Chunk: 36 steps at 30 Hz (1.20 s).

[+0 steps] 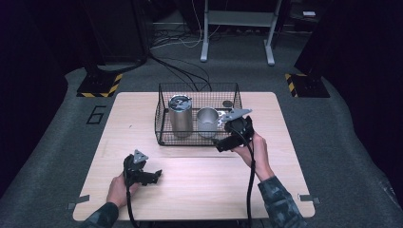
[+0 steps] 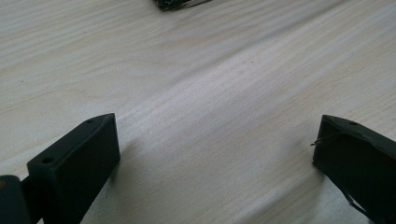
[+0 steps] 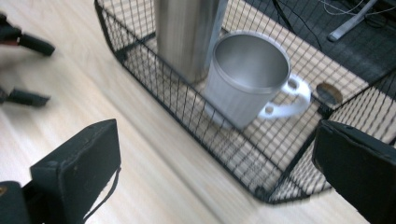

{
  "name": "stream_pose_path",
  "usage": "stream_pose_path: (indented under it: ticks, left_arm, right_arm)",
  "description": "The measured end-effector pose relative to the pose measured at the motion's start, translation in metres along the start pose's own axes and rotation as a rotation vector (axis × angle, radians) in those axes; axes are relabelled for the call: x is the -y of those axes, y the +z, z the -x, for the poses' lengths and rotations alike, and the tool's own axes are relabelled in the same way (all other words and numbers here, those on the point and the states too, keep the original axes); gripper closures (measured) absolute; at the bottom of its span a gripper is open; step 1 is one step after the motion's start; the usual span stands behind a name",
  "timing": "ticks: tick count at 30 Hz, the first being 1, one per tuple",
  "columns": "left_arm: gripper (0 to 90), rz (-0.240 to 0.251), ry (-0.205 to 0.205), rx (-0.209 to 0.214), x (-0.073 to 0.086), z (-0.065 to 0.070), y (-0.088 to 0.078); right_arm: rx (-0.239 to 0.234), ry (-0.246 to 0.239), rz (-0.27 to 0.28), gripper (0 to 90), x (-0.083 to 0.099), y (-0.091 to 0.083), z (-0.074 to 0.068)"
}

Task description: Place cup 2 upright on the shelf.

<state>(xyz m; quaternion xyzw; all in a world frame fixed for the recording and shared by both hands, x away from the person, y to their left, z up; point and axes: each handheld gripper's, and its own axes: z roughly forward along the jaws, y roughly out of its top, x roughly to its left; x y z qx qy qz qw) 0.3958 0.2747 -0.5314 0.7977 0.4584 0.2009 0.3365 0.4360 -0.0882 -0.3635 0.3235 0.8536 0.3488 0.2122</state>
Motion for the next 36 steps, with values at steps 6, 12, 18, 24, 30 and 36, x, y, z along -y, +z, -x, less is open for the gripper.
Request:
stream_pose_path:
  ticks: [6, 12, 18, 24, 30, 36]
  left_arm:
    - [0.4, -0.015, 0.01, 0.004, 0.0, -0.001, -0.001]
    - [0.4, -0.015, 0.01, 0.004, 0.0, 0.0, -0.001]
    - [0.4, -0.014, 0.012, 0.005, 0.0, -0.001, -0.001]
    - [0.4, 0.0, -0.002, 0.0, 0.0, 0.0, 0.0]
    - [0.4, -0.014, 0.015, 0.004, 0.0, -0.001, -0.001]
    - [0.4, -0.022, 0.016, 0.007, -0.001, -0.001, -0.001]
  right_arm:
    - [0.026, 0.022, -0.017, 0.7, 0.039, -0.007, 0.0]
    - [0.058, 0.055, -0.034, 1.8, 0.081, -0.005, 0.006]
    - [0.091, 0.142, -0.04, 1.9, 0.123, 0.0, 0.013]
    - [0.104, 0.231, -0.088, 1.9, 0.171, 0.015, 0.021]
    - [0.12, 0.308, -0.097, 0.0, 0.205, 0.025, 0.027]
    - [0.142, 0.319, -0.051, 0.0, 0.212, 0.023, 0.028]
